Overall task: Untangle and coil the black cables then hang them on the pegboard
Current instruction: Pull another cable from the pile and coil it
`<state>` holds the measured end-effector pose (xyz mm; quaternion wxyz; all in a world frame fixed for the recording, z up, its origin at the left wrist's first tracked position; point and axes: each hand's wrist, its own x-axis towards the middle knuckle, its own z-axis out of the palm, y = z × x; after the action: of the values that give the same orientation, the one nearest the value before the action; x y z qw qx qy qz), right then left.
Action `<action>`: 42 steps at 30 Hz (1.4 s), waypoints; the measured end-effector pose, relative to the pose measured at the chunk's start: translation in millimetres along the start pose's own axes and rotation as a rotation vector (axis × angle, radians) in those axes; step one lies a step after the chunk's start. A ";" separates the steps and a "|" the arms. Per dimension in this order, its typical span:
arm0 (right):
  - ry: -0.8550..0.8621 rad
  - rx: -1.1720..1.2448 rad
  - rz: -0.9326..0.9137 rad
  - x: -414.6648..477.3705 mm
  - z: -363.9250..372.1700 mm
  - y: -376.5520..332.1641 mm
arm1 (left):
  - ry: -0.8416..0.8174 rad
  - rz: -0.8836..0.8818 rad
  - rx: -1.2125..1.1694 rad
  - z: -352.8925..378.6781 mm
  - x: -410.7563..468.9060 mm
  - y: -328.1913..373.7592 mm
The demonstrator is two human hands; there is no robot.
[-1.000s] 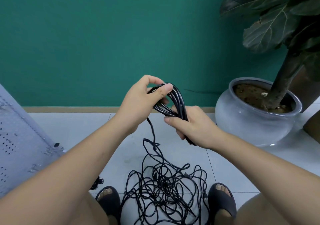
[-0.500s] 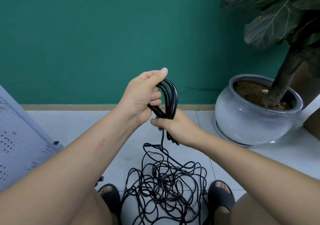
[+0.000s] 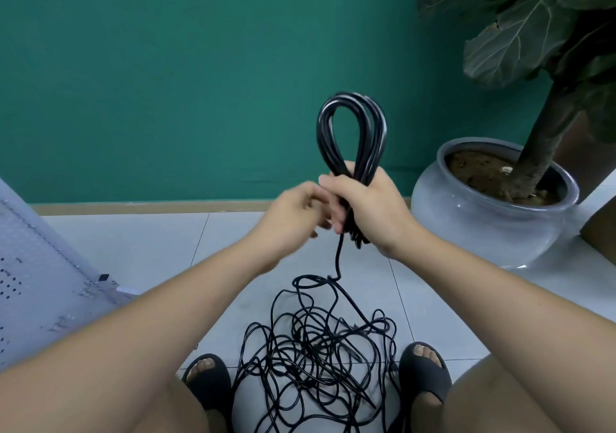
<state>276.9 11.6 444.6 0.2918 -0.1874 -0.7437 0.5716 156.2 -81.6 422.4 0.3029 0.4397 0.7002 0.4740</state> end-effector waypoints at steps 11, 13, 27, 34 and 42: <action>0.456 0.176 -0.149 8.7 -30.2 -22.4 | -0.355 -0.155 0.021 60.0 -18.6 -49.6; 0.522 0.115 -0.181 10.8 -35.6 -19.8 | -0.377 -0.144 0.024 67.3 -24.4 -48.4; 0.308 -0.914 -0.041 31.0 -71.3 39.4 | -0.323 0.092 0.488 41.8 -46.9 3.5; -0.028 -0.827 0.109 24.9 -59.3 49.9 | 0.012 0.300 0.369 -6.5 -37.6 12.2; -0.344 -0.422 0.280 -5.6 -21.4 34.2 | 0.289 0.387 0.545 -43.0 -24.8 16.2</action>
<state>293.1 33.5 414.3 0.0348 -0.2450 -0.8515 0.4623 136.0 -118.5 453.5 -0.0228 0.5571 0.7402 0.3759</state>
